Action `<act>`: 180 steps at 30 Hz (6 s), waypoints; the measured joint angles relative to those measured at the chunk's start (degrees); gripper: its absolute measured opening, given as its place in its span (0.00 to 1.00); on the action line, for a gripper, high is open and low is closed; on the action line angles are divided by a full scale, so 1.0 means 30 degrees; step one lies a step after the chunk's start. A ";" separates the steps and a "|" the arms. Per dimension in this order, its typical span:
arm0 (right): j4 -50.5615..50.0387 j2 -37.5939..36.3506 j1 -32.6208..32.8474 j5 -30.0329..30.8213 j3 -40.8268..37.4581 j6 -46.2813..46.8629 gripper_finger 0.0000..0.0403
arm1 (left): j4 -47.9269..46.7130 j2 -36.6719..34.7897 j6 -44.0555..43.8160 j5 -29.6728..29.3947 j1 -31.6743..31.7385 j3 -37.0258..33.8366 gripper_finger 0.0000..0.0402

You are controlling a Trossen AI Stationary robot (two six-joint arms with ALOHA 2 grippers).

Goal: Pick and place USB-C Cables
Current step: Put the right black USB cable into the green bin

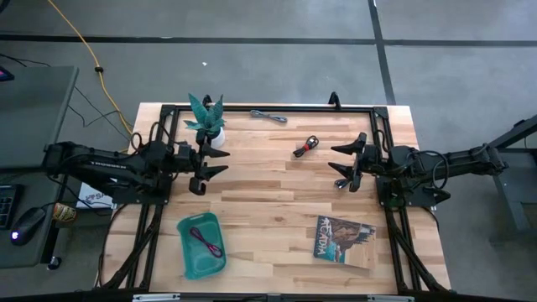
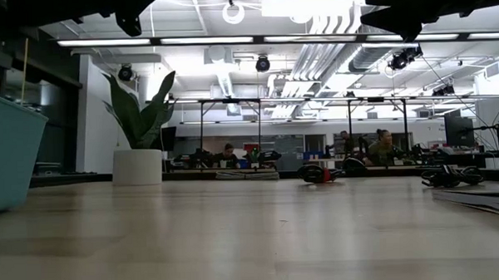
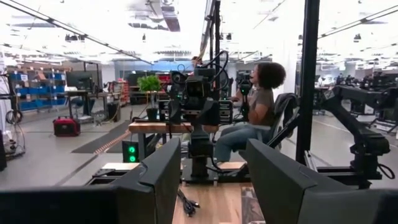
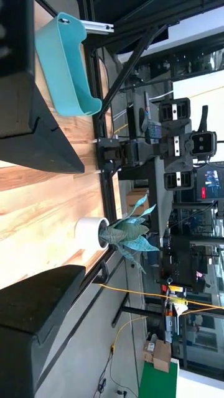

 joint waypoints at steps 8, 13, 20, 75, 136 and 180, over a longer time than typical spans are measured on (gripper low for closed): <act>-0.2163 0.0977 0.0005 0.0064 0.0000 -0.0492 0.61 | -0.0015 0.0000 0.0001 -0.0002 0.0000 0.0000 0.41; -0.6948 0.2365 0.0000 0.0534 0.0007 0.2262 0.61 | 0.0000 0.0000 0.0000 0.0000 0.0000 0.0000 0.41; -1.1213 0.3816 0.0000 -0.0976 0.0007 0.5213 0.61 | -0.0007 0.0000 0.0000 0.0000 0.0000 0.0007 0.41; -2.8726 1.2626 -0.1000 -0.2009 1.1193 1.7770 0.61 | -0.0022 0.0007 -0.0007 0.0000 -0.0007 0.0015 0.41; -1.9330 1.8764 -0.4516 -0.6126 0.5827 0.4248 0.61 | -0.0035 0.0029 -0.0168 0.0007 -0.0006 0.0022 0.41; -1.8739 1.8935 -0.4466 -0.6156 0.5734 0.4324 0.07 | -0.0031 0.0036 -0.0168 0.0000 -0.0002 0.0016 0.41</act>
